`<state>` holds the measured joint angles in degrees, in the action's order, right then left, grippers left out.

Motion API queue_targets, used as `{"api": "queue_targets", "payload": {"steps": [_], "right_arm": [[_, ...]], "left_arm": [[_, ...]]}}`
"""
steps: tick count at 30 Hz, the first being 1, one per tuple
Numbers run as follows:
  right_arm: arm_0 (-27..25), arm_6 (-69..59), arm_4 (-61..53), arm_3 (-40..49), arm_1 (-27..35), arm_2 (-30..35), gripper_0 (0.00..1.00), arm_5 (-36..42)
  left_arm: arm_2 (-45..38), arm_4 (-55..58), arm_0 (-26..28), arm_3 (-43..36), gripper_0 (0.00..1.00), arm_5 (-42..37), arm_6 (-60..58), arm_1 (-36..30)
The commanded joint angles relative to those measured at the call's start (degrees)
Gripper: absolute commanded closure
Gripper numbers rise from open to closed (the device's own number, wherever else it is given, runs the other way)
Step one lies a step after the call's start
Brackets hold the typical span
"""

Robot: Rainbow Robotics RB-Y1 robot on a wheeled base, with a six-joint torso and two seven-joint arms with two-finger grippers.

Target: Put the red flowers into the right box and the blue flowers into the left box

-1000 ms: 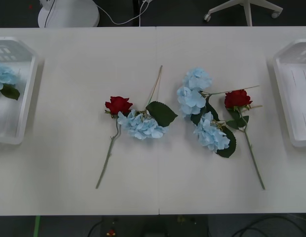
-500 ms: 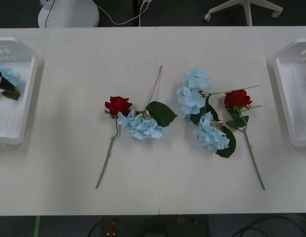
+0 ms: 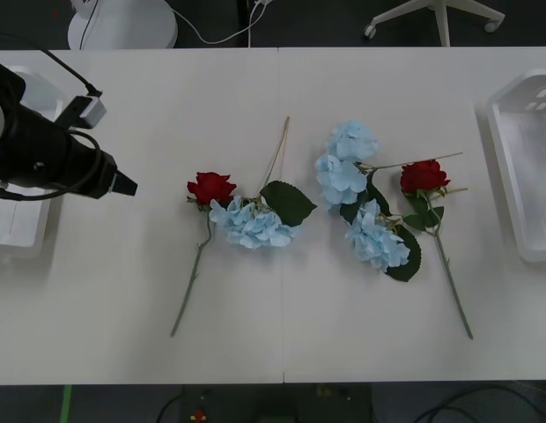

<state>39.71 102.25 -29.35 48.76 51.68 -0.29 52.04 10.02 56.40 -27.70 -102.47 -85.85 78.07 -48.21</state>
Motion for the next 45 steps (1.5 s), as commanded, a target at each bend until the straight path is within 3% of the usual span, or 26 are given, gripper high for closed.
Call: {"api": "queue_targets", "payload": {"steps": [1, 4, 7, 13, 19, 24, 34, 42, 43, 45], "right_arm": [[-0.68, -0.21, 0.52, 0.55, 0.62, -0.50, 0.63, -0.88], [-0.95, -0.21, -0.10, 0.63, 0.79, -0.50, 0.46, -0.88], [-0.95, 0.23, -1.41, 0.63, 1.41, -0.50, 0.39, -0.62], [-0.95, 1.55, -12.05, 3.10, 4.84, -0.50, 0.32, 4.39], [-1.12, 0.32, -23.04, 12.15, 8.61, -0.50, 0.29, 17.84], [-3.59, -7.59, -28.57, 21.29, 9.23, -1.47, 0.24, 24.60], [-12.99, -29.91, -25.50, 42.91, 9.76, -12.46, 0.22, 19.51], [-12.99, -40.46, -17.23, 45.99, 8.09, -24.06, 0.21, 12.83], [-12.99, -41.16, -16.36, 46.07, 7.65, -25.38, 0.22, 11.68], [-12.99, -41.69, -15.39, 45.90, 6.94, -26.78, 0.21, 10.98]], "left_arm": [[6.42, 0.03, 0.63, -1.59, 0.00, 3.50, -8.99, 1.98], [9.85, -1.29, 0.55, -1.68, 0.00, 4.73, -13.47, 3.21], [13.18, -3.93, -0.33, -1.77, 0.00, 5.61, -16.73, 4.00], [19.07, -9.29, -2.35, -1.07, 0.00, 6.40, -22.26, 5.84], [25.05, -10.96, -7.98, 7.20, 0.00, 9.04, -23.23, 10.42], [28.48, -12.63, -11.67, 13.52, 0.00, 11.67, -23.05, 13.49], [32.17, -15.97, -13.69, 19.06, 0.00, 14.92, -22.53, 15.25], [33.49, -16.41, -13.60, 19.24, 0.00, 14.84, -22.44, 15.25], [33.84, -16.76, -13.60, 19.24, 0.12, 14.84, -22.44, 15.25], [34.45, -17.46, -13.60, 19.32, 0.22, 14.84, -22.35, 15.25]]}}
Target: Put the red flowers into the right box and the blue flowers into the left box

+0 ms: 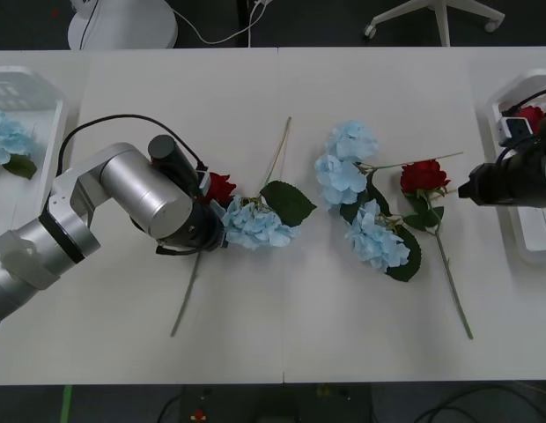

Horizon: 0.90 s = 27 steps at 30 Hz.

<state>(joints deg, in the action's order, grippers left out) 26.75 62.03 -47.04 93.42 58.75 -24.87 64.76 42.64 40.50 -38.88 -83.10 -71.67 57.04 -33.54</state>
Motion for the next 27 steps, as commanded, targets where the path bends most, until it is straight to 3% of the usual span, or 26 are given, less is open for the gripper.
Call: {"api": "queue_targets", "payload": {"steps": [1, 5, 8, 18, 27], "right_arm": [[-0.11, -1.65, 3.01, 1.15, -1.00, -2.81, 0.21, -2.00], [-0.11, -2.09, 4.86, -0.35, -3.99, -3.08, 0.21, -2.00], [-0.11, -2.09, 6.44, -2.11, -6.36, -3.08, 0.21, -2.36], [0.06, -1.47, 10.66, -6.85, -12.25, -3.60, 0.22, -4.90], [0.59, -1.65, 12.42, -10.28, -12.87, -7.91, 0.21, -9.65]], "left_arm": [[2.36, -2.27, -2.43, -0.13, 0.33, 0.74, -1.32, 0.58], [3.50, -3.67, -2.43, -0.13, 0.78, 0.83, -1.50, 0.58], [4.29, -4.03, -2.43, -0.13, 1.00, 1.18, -1.67, 0.40], [4.82, -3.67, -2.70, -0.22, 1.00, 2.67, -1.85, -0.30], [-3.97, -3.76, -2.70, -4.88, 1.00, 1.97, 1.49, -2.32]]}}
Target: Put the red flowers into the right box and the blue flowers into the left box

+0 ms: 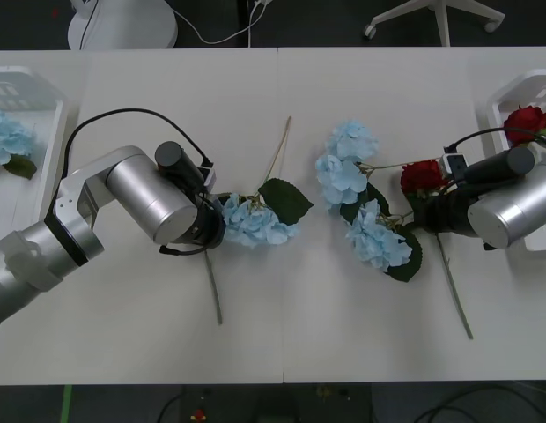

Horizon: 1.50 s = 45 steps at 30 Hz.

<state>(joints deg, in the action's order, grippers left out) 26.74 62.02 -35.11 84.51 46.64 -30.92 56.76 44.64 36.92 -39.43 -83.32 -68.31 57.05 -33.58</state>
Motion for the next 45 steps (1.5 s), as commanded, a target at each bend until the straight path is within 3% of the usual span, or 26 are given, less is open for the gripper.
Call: {"api": "queue_targets", "payload": {"steps": [1, 2, 3, 8, 17, 24, 30, 38, 45], "right_arm": [[0.69, -1.55, 0.48, -1.54, -0.76, -1.95, 0.23, -1.83], [0.69, -1.64, 0.56, -1.63, -0.85, -1.95, 0.28, -1.83], [0.69, -1.55, 0.83, -1.63, -0.94, -1.95, 0.43, -1.74], [0.77, -1.90, 0.74, -1.63, -0.94, -1.86, 1.00, -1.65], [2.88, 1.26, -6.20, -1.63, 0.55, 4.12, 1.00, 4.94], [5.34, 10.05, -14.20, -1.63, 4.25, 14.40, 1.00, 14.35], [6.75, 19.02, -15.96, -1.72, 6.97, 25.38, 1.00, 20.32], [6.84, 28.07, -10.86, -2.77, 10.40, 36.46, 1.00, 20.85], [6.84, 35.10, 0.04, -7.08, 10.40, 37.25, 1.00, 13.20]], "left_arm": [[-7.90, 0.00, -2.14, -5.36, 1.00, -2.62, 3.60, -2.54], [-9.39, 0.17, -2.14, -5.80, 1.00, -3.41, 5.01, -2.63], [-11.85, 0.44, -2.14, -6.24, 1.00, -4.73, 7.82, -2.63], [-21.52, 4.39, -2.06, -6.59, 1.00, -8.24, 21.35, -2.54], [-35.85, 17.57, -0.30, -6.59, 1.00, -9.47, 47.10, -0.69], [-37.69, 39.02, 3.22, -6.59, 1.00, -1.65, 58.88, 1.77], [-37.69, 54.84, 4.18, -6.59, 1.00, 0.02, 67.85, 3.44], [-37.61, 66.71, 4.18, -6.59, 1.00, 0.37, 78.48, 5.20], [-34.71, 71.10, 2.51, -6.59, 1.00, 1.87, 80.33, 7.57]]}}
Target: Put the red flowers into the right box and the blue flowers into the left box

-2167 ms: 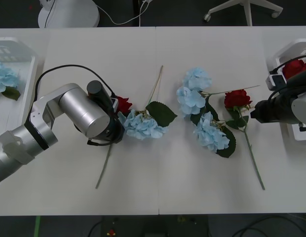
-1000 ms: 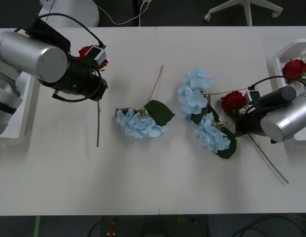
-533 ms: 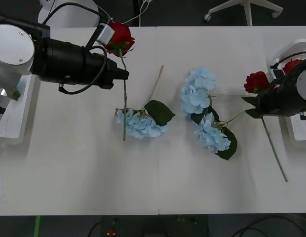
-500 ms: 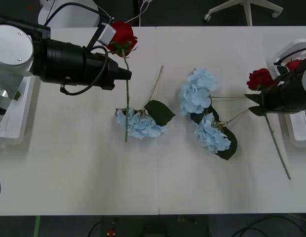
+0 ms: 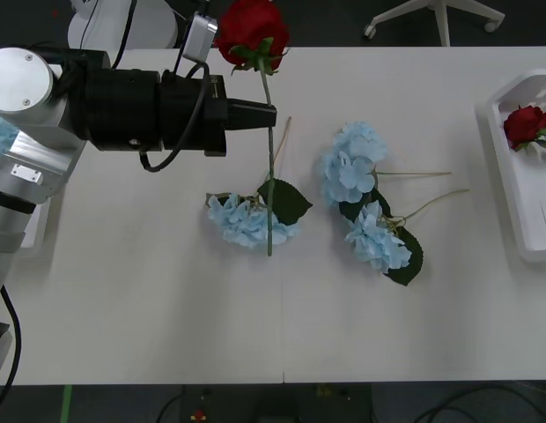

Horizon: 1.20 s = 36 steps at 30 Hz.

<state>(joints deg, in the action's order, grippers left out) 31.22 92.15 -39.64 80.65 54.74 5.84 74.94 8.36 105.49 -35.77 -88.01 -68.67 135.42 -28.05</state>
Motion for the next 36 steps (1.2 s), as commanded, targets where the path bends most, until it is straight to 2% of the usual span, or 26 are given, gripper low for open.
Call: {"api": "queue_targets", "payload": {"steps": [1, 11, 21, 27, 32, 36], "right_arm": [[2.36, 5.59, 5.72, -4.01, 2.22, 0.40, 1.00, -6.39], [2.36, 8.40, 17.14, -14.03, -3.59, 0.23, 1.00, -24.32], [2.36, 7.78, 24.96, -20.62, -9.03, 0.05, 1.00, -35.21], [2.36, 7.43, 24.61, -22.38, -9.12, -1.00, 0.78, -37.59], [2.53, 7.25, 24.09, -22.38, -9.03, -1.00, 0.67, -37.59], [3.68, 7.52, 21.54, -22.38, -7.98, -1.00, 0.63, -35.65]], "left_arm": [[2.36, 3.05, -1.41, -1.90, 1.00, 2.93, 2.13, 2.12], [10.45, 7.01, -4.22, -1.90, 1.00, 12.25, 5.64, 2.12], [11.15, 9.03, -4.57, -1.90, 1.00, 13.13, 5.82, 2.12], [11.15, 9.03, -4.57, -1.90, 1.00, 13.13, 5.82, 2.12], [11.15, 9.03, -4.57, -1.90, 1.00, 13.13, 5.82, 2.12], [11.15, 9.03, -4.57, -1.90, 1.00, 13.13, 5.82, 2.12]]}}
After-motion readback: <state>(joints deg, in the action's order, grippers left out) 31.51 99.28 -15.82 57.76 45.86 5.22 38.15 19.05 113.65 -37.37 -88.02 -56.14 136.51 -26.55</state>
